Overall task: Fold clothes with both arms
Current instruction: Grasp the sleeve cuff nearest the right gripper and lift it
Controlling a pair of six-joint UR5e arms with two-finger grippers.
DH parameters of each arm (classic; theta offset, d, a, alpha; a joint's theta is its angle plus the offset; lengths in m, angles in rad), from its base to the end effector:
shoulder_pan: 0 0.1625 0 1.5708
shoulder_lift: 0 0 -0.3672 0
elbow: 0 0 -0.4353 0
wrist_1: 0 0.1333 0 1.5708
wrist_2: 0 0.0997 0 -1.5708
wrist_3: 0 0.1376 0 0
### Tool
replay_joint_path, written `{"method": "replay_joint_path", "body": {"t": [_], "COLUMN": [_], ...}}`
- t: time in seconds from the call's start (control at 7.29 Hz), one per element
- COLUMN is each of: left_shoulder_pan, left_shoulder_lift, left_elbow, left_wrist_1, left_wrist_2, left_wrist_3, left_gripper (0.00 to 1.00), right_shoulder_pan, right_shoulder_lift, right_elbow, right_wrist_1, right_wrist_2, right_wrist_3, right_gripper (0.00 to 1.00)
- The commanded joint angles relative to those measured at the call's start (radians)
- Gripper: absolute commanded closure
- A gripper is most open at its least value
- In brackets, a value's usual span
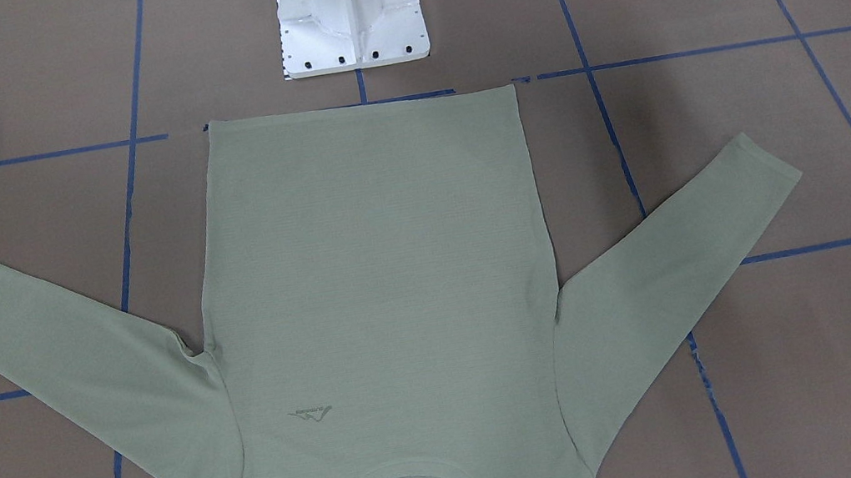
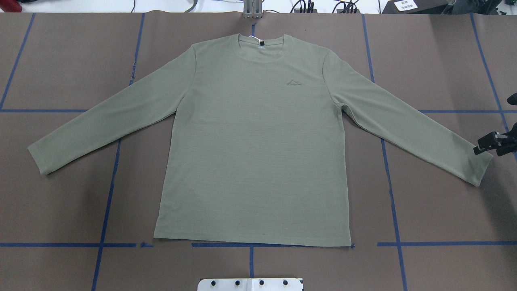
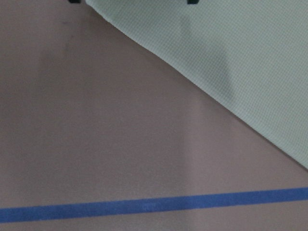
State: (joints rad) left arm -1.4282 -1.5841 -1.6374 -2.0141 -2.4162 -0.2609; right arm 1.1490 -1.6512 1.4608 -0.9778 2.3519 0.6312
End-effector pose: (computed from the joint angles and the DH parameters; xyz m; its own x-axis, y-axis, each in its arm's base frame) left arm 0.0511 -0.5693 0.5242 0.6149 0.2275 -0.7551 0.0367 0.9482 0.3156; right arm -0.1829 -0.4966 0.6617 0.6542 0.0574 0.7542 -0.0116 0.9978 -0.0659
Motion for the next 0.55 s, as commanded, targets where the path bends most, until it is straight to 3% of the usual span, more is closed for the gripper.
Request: {"method": "replay_joint_path", "body": {"t": [0.0, 0.14, 0.27, 0.41], "left_shoulder_pan": [0.0, 0.0, 0.0, 0.0], "left_shoulder_lift": [-0.001, -0.002, -0.002, -0.002], "left_elbow": [-0.001, -0.001, -0.001, -0.001], "left_wrist_1": [0.0, 0.0, 0.0, 0.0], "left_wrist_2": [0.002, 0.003, 0.003, 0.005], "left_wrist_3": [0.0, 0.0, 0.003, 0.003], "left_gripper": [0.0, 0.0, 0.0, 0.0], "right_shoulder_pan": [0.0, 0.0, 0.0, 0.0], "right_shoulder_lift": [-0.003, -0.006, 0.001, 0.004], "right_elbow": [-0.022, -0.033, -0.033, -0.046], "right_wrist_1": [0.002, 0.002, 0.001, 0.002], "right_wrist_2": [0.001, 0.0, -0.003, -0.006], "right_wrist_3": [-0.002, -0.007, 0.004, -0.004], "right_gripper": [0.3, 0.32, 0.44, 0.47]}}
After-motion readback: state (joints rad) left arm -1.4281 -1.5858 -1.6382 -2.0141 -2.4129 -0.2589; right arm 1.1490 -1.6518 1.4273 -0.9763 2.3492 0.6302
